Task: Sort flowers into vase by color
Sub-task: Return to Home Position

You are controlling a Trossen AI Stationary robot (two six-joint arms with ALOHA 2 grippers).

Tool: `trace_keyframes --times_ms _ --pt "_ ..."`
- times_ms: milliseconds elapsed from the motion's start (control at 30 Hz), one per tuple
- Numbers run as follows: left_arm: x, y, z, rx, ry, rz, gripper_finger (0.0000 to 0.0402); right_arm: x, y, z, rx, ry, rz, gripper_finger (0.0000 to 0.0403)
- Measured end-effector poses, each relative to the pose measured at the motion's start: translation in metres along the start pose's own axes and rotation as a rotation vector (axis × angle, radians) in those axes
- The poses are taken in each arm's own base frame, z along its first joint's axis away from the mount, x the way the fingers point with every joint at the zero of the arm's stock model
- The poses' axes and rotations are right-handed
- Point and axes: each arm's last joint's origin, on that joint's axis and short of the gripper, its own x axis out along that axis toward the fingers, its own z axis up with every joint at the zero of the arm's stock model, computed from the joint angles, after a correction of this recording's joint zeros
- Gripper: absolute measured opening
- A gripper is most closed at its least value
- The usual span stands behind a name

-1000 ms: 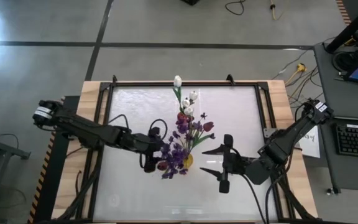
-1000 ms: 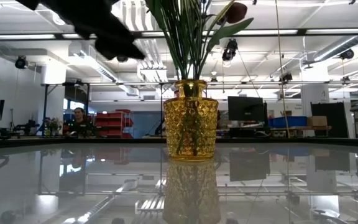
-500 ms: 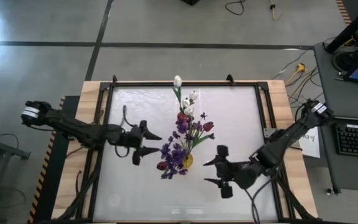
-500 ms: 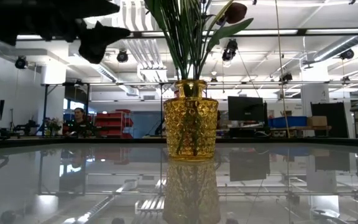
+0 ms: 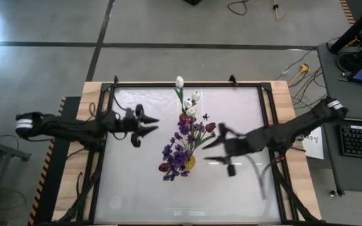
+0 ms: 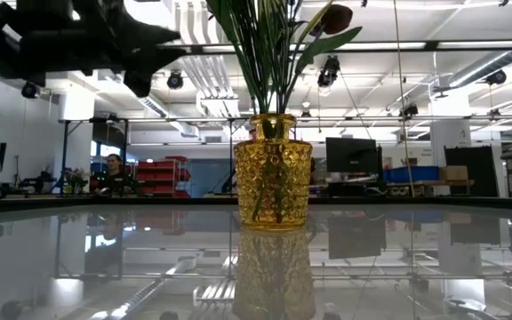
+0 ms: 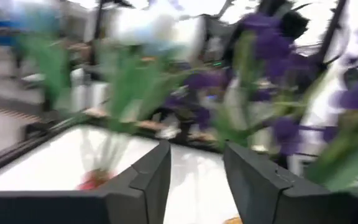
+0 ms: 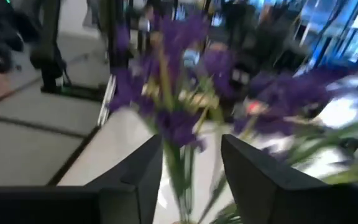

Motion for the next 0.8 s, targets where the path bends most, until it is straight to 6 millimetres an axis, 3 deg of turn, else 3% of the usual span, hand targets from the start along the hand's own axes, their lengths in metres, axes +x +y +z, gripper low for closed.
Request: trace_keyframes --times_ms 167,367,567,800 --pt "-0.023 0.014 0.013 0.004 0.035 0.111 0.0116 -0.054 -0.017 0.009 0.006 -0.127 -0.025 0.0124" --pt "-0.047 0.005 0.034 0.048 -0.054 0.096 0.0098 -0.101 -0.027 -0.014 0.079 -0.235 -0.036 0.0083" --pt "-0.065 0.0 0.037 0.03 -0.057 0.095 0.0087 -0.102 -0.047 -0.047 0.258 -0.194 -0.106 0.0019" --pt "-0.08 -0.005 0.04 0.03 -0.113 0.082 0.0085 -0.103 -0.066 -0.065 0.244 -0.167 -0.113 0.0009"
